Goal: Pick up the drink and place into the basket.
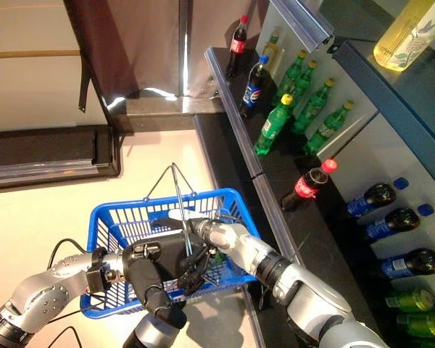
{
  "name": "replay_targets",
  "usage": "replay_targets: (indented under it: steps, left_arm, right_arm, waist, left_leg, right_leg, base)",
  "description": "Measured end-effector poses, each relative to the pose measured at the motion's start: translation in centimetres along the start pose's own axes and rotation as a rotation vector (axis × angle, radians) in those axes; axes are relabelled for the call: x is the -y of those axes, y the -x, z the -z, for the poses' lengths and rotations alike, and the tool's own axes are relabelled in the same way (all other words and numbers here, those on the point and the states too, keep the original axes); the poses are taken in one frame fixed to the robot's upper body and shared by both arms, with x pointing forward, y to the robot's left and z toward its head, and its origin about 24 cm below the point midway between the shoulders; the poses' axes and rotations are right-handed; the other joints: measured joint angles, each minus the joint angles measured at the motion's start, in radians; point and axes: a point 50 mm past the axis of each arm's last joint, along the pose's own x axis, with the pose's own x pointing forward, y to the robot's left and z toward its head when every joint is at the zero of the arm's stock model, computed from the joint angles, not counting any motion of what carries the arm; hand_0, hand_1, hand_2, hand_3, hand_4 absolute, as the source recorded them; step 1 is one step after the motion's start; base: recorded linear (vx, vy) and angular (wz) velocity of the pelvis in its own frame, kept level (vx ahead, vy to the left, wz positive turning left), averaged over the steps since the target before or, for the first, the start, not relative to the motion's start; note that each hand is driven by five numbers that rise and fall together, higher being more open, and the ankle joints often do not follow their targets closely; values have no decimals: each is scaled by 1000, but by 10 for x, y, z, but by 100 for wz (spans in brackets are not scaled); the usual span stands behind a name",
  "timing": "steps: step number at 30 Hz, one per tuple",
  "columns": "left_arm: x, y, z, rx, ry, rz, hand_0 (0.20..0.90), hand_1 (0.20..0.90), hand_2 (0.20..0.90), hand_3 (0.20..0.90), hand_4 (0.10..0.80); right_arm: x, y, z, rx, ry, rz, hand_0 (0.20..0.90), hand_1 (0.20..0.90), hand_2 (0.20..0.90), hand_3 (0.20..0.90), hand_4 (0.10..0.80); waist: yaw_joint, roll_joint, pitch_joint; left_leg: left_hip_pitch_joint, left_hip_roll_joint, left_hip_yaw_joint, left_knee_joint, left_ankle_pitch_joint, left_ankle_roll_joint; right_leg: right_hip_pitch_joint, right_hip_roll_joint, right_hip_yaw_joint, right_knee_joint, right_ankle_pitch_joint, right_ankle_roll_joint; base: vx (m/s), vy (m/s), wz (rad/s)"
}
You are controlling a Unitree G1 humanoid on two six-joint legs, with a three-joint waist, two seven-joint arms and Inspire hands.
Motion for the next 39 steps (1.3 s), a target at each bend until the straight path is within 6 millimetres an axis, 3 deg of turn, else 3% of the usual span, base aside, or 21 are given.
replay_targets:
  steps: [7, 22, 29, 39]
  left_arm:
    - [0, 0, 0, 2, 0, -5, 300, 300, 300, 200, 100]
    - [-9, 7, -3, 147, 11, -213, 300, 300, 300, 200, 100]
    - [-23, 22, 4, 286, 67, -442, 300, 300, 300, 200, 100]
    - [-45, 57, 39, 442, 217, -869, 300, 300, 300, 200, 100]
  right_arm:
    - [2, 0, 1, -5, -12, 24, 900, 900, 900, 900, 800]
    - [23, 11, 8, 14, -246, 270, 900, 900, 900, 900, 800]
    - [42, 28, 3, 102, -390, 458, 900, 900, 900, 900, 800]
    - [24, 47, 14, 133, -566, 589, 900, 900, 900, 900, 800]
  waist:
    - [-2, 0, 0]
    - [-31, 0, 0]
    - [-58, 1, 1]
    - [-129, 4, 2]
  left_leg:
    - [0, 0, 2, 0, 0, 0]
    - [1, 6, 30, 0, -3, 8]
    - [2, 15, 60, 1, -8, 8]
    - [3, 30, 138, 4, -14, 15]
  right_leg:
    - [-1, 0, 2, 0, 0, 0]
    - [-14, -1, 29, 0, 4, 2]
    - [-26, 0, 58, 0, 10, 0]
    - [-53, 0, 121, 0, 23, -5]
  base:
    - [0, 0, 0]
    - [-5, 4, -5]
    - [-41, 39, -11]
    - [-24, 4, -18]
